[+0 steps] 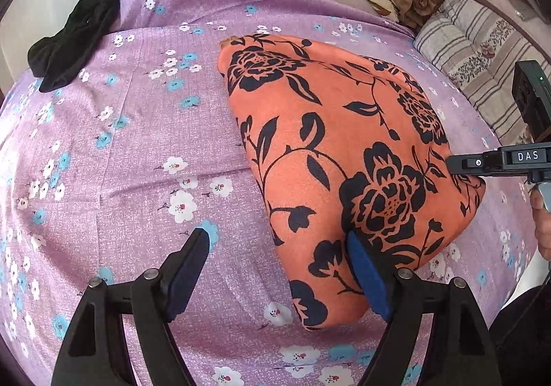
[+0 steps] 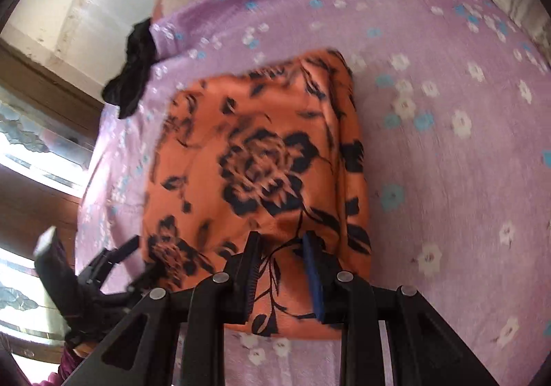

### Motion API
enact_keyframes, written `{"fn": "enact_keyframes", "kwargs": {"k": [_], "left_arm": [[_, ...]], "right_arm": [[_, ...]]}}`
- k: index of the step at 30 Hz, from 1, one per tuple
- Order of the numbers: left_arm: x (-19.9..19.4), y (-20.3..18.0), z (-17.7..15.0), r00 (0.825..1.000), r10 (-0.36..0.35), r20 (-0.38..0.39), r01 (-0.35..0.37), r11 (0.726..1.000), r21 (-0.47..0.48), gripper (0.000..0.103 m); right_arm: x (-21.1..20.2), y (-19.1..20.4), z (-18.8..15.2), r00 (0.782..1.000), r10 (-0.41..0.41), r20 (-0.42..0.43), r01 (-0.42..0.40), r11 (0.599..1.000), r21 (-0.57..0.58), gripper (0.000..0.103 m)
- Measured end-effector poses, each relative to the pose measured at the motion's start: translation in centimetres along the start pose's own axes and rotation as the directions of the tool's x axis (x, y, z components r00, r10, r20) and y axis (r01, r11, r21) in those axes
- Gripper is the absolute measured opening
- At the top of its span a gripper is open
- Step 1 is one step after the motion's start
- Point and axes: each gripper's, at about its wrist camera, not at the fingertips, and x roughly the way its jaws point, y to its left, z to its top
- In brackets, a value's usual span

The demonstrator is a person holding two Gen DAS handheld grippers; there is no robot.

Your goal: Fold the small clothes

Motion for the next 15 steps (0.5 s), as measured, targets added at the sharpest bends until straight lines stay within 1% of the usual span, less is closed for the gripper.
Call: {"fn": "enact_keyframes", "kwargs": {"k": [1,2,3,5,6,7,8,9,12,13,15], "left_arm": [[-0.1,-0.1,0.0,1.000,0.008,0.006,-0.009,1.000,0.006,0.083],[-0.1,0.0,0.1,1.000,0.015,0.008,-0.015,1.000,0.010,0.083],[-0.2,-0.1,0.2,1.000,0.022,0.010,-0.023,1.000,0.018,0.083],[-0.5,-0.4,0.3,0.999,0.034,0.014,-0.034,0.999,0.034,0.083],[-0.4,-0.6,0.6,0.999,0.036,0.012,-0.036,0.999,0.038,0.083],[-0.5,-0.6,0.5,0.999,0.035,0.011,-0.035,0.999,0.040,0.083],[0.0,-0.3,0.8,0.999,0.033,0.010,-0.034,0.999,0.040,0.083],[-0.2,-0.1,0.8,0.999,0.031,0.010,-0.032,0.999,0.039,0.083],[0.0,-0.3,0.9,0.999,0.031,0.014,-0.032,0.998,0.045,0.083],[-0.1,-0.3,0.8,0.999,0.033,0.018,-0.034,0.998,0.049,0.084],[0.1,-0.3,0.7,1.000,0.026,0.017,-0.026,0.998,0.048,0.085]], "right_arm": [[0.3,-0.7,-0.5,1.000,-0.009,0.006,0.008,1.000,0.016,0.032],[0.0,-0.9,-0.6,1.000,0.000,0.020,-0.001,1.000,0.032,0.032],[-0.4,-0.6,-0.5,1.000,-0.012,0.025,0.011,0.999,0.039,0.032],[-1.5,1.0,0.2,0.995,-0.066,0.071,0.067,0.998,-0.004,0.034],[-2.1,2.0,0.6,0.992,-0.075,0.105,0.078,0.997,-0.029,0.036],[-2.6,3.0,1.3,0.989,-0.067,0.132,0.073,0.997,-0.040,0.036],[-2.7,3.9,2.1,0.987,-0.057,0.150,0.065,0.997,-0.046,0.036],[-2.6,4.8,3.0,0.985,-0.065,0.159,0.074,0.996,-0.050,0.036],[0.0,6.3,6.9,0.973,-0.181,0.140,0.188,0.981,-0.038,0.036],[1.4,6.2,8.3,0.970,-0.214,0.117,0.218,0.976,-0.026,0.035],[5.0,4.6,10.9,0.962,-0.271,0.046,0.270,0.963,0.011,0.035]]}}
